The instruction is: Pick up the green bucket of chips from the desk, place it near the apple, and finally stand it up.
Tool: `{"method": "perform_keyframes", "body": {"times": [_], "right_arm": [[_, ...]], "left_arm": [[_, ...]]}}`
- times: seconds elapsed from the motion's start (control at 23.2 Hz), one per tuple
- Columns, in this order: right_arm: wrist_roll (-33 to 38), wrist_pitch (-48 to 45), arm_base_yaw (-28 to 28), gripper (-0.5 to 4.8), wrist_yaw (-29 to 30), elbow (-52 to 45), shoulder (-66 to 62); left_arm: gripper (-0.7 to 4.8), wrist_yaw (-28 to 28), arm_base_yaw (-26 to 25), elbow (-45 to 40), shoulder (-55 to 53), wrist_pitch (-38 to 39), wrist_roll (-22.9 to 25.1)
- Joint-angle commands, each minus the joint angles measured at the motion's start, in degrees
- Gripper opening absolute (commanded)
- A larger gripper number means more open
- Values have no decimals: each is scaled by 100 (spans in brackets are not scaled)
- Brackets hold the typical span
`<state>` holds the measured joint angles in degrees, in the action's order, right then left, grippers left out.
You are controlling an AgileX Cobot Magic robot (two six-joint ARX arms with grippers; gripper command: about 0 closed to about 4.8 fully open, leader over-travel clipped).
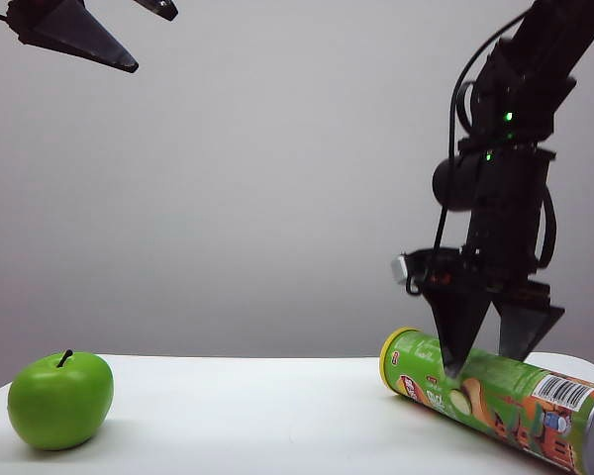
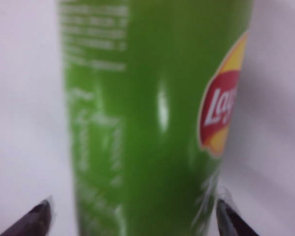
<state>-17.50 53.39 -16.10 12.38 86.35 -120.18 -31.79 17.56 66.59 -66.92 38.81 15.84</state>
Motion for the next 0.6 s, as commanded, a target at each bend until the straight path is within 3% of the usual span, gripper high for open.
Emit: {"method": "perform_keyframes", "body": {"times": [0.04,0.34,0.56,0.6], "right_arm": [[-15,-234,-9,479,-9,31,-181],[-17,-267,-48,479,-42,33,-586],[-9,-118,-55,479,-376,33,-726],[-7,-138,-55,405,-393,33,-726]], "left_arm": [[479,-39,0,-81,17,-291,42],[479,-37,0,-223,-15,-463,-7],[479,31,0,-223,-55,-463,-15],[479,31,0,-223,-55,-466,-15]]}}
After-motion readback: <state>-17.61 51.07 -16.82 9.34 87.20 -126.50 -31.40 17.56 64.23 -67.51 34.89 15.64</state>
